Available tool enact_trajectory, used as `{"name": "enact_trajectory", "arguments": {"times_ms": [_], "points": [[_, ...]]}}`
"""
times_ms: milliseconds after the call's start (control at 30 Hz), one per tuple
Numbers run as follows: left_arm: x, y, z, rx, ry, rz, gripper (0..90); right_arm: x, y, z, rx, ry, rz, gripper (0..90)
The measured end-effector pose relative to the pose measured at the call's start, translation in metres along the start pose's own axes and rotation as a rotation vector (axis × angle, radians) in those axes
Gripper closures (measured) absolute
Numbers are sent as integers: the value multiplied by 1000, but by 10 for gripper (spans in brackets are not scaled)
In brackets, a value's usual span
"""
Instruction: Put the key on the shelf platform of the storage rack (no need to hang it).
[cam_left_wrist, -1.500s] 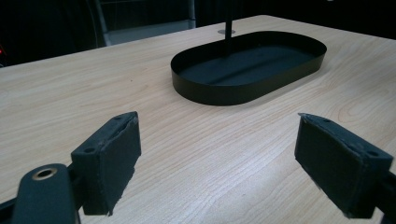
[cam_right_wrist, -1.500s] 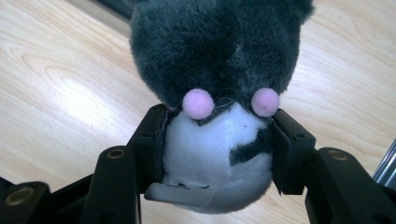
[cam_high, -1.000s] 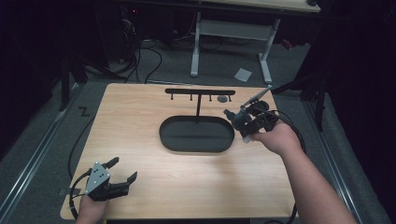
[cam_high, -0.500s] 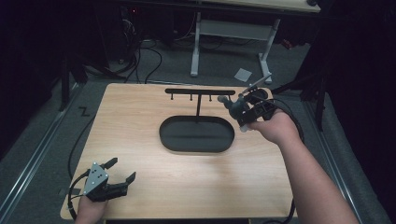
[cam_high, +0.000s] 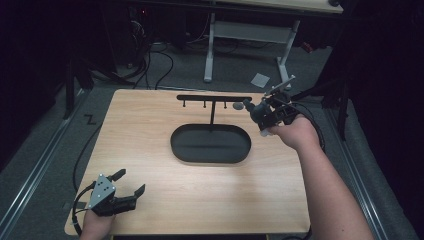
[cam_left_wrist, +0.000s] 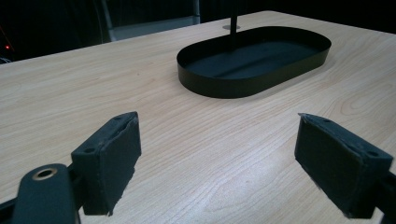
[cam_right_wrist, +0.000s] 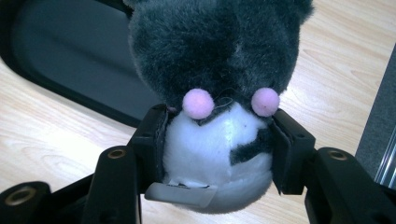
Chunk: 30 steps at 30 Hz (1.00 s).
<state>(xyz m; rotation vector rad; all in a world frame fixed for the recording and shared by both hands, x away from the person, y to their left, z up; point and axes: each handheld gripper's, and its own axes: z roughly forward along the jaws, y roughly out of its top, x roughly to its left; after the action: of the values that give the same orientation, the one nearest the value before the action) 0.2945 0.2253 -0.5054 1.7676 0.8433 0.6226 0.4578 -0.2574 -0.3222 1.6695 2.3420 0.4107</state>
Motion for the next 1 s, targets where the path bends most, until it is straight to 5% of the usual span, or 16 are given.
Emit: {"name": "enact_trajectory", "arguments": {"times_ms": [333, 1000], "points": [[0, 0, 0, 2, 2, 2, 151, -14, -7, 30, -3, -16, 42, 472], [1, 1, -2, -11, -11, 2, 151, -2, -4, 70, 0, -49, 36, 452]]}}
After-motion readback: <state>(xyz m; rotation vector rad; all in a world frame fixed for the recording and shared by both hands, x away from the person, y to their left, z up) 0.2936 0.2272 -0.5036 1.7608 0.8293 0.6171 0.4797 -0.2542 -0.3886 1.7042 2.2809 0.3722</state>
